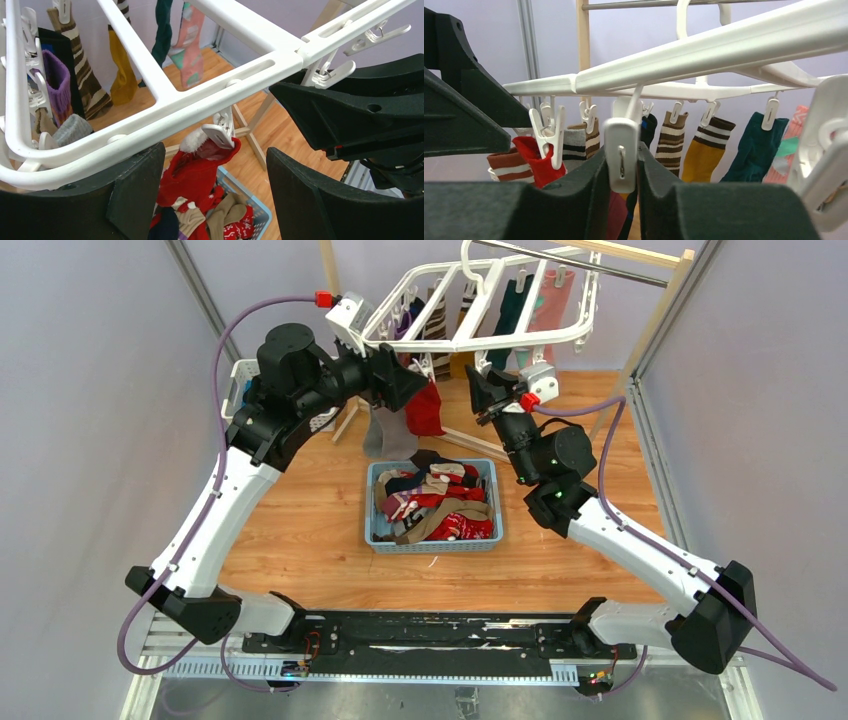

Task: Clip the socks to the hanger
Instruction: Open the clamp at the hanger.

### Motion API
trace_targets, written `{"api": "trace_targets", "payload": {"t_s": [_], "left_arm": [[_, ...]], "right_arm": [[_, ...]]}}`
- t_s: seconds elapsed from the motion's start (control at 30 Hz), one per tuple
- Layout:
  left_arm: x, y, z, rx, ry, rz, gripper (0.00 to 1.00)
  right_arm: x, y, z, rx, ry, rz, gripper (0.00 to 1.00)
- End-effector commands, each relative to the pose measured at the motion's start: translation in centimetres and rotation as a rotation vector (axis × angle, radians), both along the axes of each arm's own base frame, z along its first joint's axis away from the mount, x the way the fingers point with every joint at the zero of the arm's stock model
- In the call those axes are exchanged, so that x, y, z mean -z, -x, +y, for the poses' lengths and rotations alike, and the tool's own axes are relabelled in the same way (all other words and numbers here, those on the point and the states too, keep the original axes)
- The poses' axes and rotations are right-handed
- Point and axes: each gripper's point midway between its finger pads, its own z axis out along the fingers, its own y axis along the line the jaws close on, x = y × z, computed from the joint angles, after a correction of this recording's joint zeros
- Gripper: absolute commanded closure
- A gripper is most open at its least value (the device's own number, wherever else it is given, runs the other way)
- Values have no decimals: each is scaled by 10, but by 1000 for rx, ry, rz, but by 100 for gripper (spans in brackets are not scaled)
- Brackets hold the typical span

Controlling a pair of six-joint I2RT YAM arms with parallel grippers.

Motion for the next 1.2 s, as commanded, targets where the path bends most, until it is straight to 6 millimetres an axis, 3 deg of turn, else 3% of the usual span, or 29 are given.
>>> {"api": "trace_targets", "payload": {"t_s": [0.0, 0.13, 0.33, 0.57, 0.7, 0.87, 1.17], "left_arm": [[-4, 6, 3, -4, -5, -18, 22], [-4, 7, 4, -6, -6, -21, 22], [-14, 15, 8, -8, 21, -18, 21], [-28, 51, 8, 79, 77, 30, 6], [-34, 59, 7, 101, 116, 48, 1], [-42, 60, -1, 129, 158, 63, 4], [-49, 38, -25, 145, 157, 35, 6]], "right_arm": [[-23, 7, -8, 16, -41, -53, 84], [-24, 10, -7, 3, -48, -53, 100], [-20, 13, -4, -28, -55, -31, 100], [-18, 22, 22, -92, -45, 5, 100], [-17, 24, 39, -129, -39, 29, 100], [-16, 25, 56, -150, -28, 56, 100], [-13, 30, 81, -183, 4, 85, 100]]}}
